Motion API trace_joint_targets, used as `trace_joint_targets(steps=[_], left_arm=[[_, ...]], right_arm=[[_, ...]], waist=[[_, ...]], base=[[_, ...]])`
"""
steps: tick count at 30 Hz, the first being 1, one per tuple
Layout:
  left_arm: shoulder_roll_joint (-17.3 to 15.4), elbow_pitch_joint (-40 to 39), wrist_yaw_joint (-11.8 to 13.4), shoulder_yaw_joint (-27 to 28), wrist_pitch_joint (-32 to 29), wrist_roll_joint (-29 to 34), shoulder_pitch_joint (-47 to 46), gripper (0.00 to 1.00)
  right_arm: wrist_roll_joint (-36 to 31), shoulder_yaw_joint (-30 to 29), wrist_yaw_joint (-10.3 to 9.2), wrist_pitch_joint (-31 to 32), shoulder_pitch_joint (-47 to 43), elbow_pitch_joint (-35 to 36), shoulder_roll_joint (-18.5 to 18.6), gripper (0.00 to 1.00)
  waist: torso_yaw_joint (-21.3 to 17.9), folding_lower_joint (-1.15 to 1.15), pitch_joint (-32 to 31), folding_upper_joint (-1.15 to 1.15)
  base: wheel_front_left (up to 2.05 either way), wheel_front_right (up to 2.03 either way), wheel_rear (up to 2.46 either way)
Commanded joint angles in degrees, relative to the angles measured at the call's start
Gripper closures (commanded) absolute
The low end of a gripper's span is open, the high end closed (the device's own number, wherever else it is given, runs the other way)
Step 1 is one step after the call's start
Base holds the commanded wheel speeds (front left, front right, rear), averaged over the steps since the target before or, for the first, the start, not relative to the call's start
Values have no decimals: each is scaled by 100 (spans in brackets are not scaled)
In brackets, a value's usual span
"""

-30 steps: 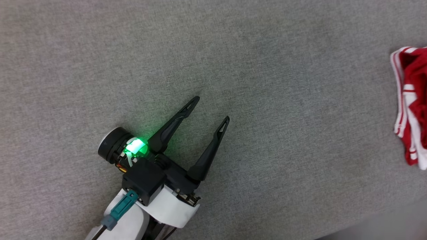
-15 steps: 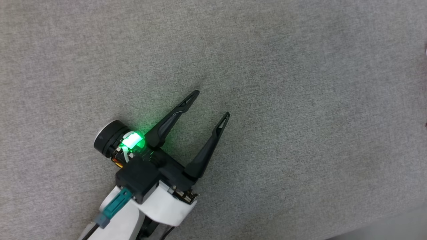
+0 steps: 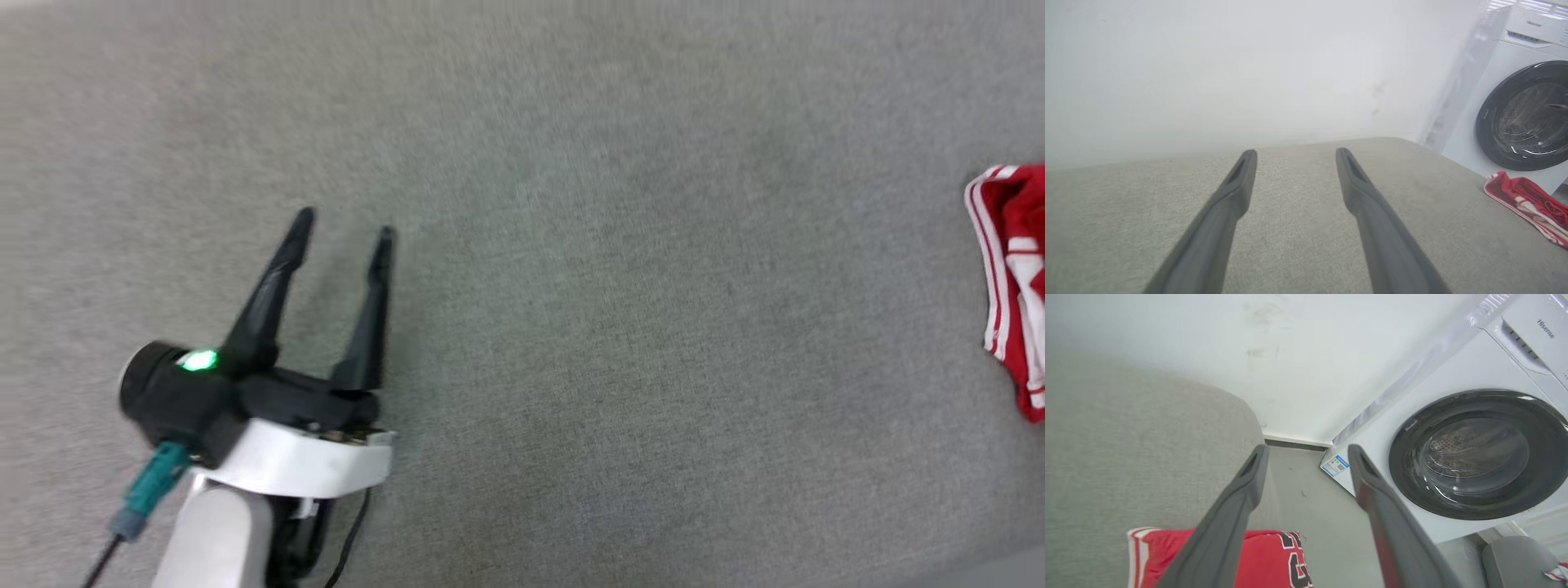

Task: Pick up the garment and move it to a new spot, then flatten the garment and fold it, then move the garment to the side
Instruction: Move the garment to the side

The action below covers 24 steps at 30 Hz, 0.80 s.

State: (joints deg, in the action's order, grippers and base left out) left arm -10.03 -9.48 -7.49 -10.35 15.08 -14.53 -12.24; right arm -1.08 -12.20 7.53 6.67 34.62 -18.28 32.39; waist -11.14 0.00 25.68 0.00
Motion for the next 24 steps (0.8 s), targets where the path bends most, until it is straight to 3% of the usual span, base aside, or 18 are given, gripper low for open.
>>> trace_joint_targets(steps=[1,9,15,24], left_arm=[[83,52,14,188,11,-44,124,0],[403,293,28,1335,11,139,658,0],[548,731,18,1728,10,207,1068,0],[642,1097,6,1849,10,212,1437,0]], right_arm=[[86,-6,-8,-81,-203,158,-120,0],[470,110,-7,-601,-1215,1578,-1149,0],[819,102,-7,-844,-2107,2162,-2025,0],[1064,654,-6,-1381,-3241,2237,-2554,0]], waist=[[242,0,-611,0],[497,0,-1463,0],[633,0,-1878,0],[725,0,-2161,0]], base=[[0,0,0],[0,0,0],[0,0,0],[0,0,0]])
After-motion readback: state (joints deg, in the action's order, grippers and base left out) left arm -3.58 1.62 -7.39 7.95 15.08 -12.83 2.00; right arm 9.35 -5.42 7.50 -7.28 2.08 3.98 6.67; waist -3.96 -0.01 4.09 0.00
